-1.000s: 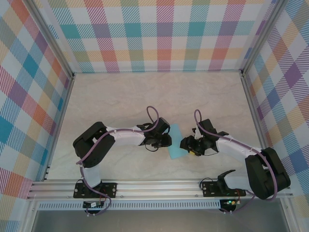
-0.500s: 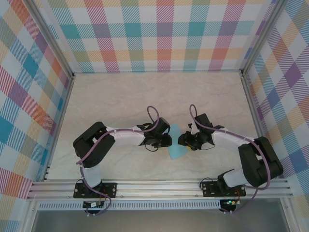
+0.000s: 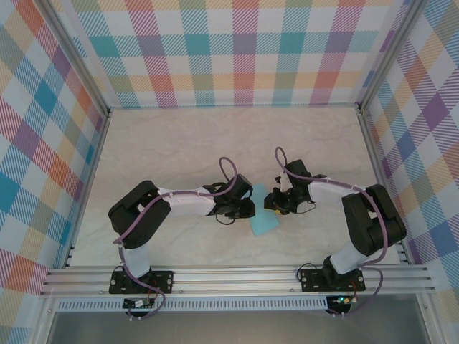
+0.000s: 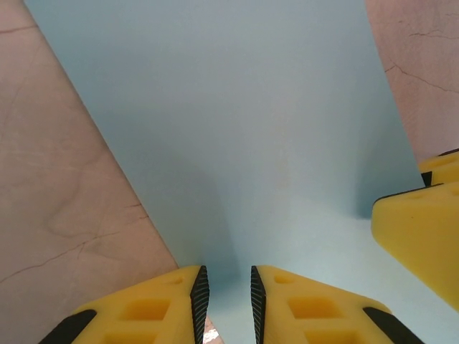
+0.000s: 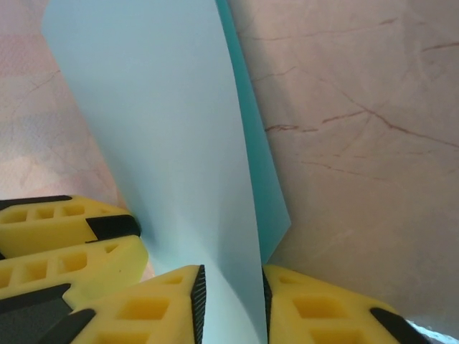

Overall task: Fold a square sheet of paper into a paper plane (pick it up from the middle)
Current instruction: Third fold the triangle at the center of the table.

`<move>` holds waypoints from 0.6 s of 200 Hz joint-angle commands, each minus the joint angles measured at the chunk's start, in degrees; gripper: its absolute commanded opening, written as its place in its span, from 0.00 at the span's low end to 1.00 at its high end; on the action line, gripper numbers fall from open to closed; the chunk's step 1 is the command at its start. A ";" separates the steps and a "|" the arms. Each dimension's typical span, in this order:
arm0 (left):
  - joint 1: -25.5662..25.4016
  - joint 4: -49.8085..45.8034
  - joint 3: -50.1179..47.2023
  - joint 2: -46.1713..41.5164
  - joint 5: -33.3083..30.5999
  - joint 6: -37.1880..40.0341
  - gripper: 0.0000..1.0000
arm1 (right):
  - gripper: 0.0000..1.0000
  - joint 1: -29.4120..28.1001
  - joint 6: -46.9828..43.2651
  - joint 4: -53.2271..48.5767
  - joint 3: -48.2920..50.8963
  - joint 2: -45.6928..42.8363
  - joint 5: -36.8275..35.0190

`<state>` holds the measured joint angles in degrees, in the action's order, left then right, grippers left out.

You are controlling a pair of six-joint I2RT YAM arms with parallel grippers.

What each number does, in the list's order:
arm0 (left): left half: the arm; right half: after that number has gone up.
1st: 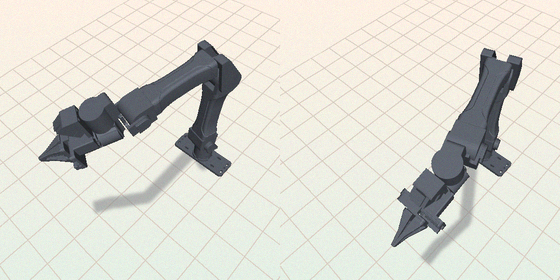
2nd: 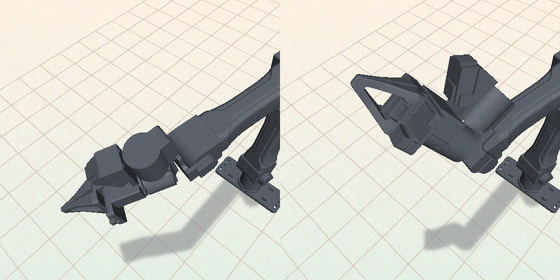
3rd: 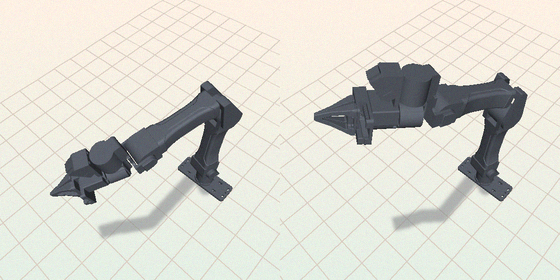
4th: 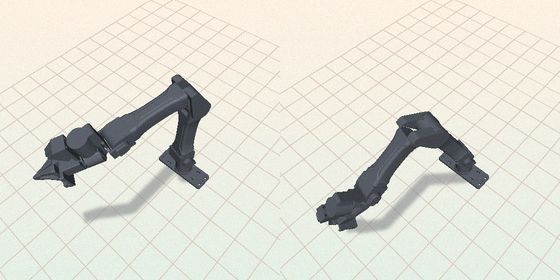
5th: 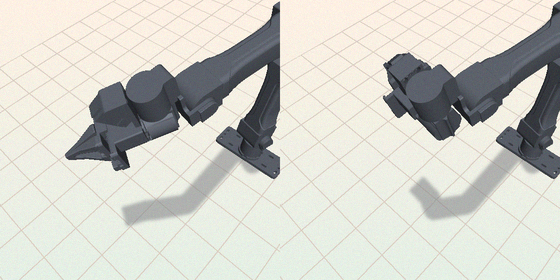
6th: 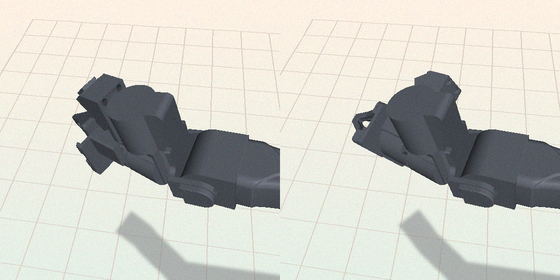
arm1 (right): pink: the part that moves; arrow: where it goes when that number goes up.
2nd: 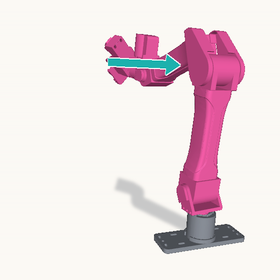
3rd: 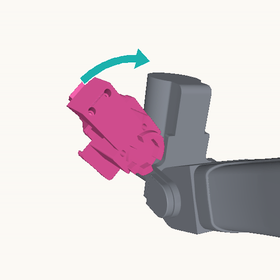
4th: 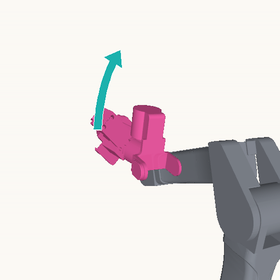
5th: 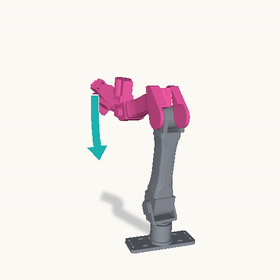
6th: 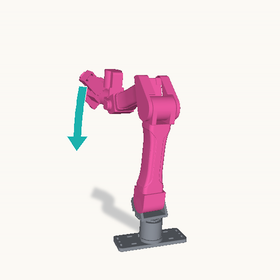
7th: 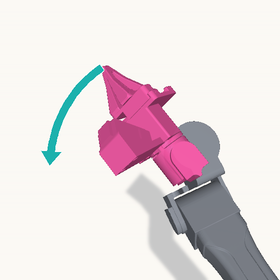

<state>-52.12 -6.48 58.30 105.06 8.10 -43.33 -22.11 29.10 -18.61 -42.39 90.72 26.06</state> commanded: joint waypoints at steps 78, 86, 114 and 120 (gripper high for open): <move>-1.16 -4.15 -7.14 -19.18 -5.44 8.05 0.41 | 0.05 -1.10 20.44 8.91 8.17 -8.02 0.25; -1.61 -4.18 -7.83 -20.64 -5.57 9.69 0.44 | 0.05 -1.74 22.77 10.23 8.99 -9.01 -0.41; -6.15 -5.03 -8.35 -23.04 -7.26 16.51 0.51 | 0.06 -4.94 29.14 11.32 9.79 -10.41 -4.06; -7.42 -4.87 -8.53 -23.09 -7.69 17.73 0.53 | 0.06 -5.31 29.80 11.55 9.78 -10.30 -4.30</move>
<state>-54.94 -9.69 51.03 83.15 2.52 -33.54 -25.52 50.98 -10.31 -33.10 81.23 24.43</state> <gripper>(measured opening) 0.495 0.060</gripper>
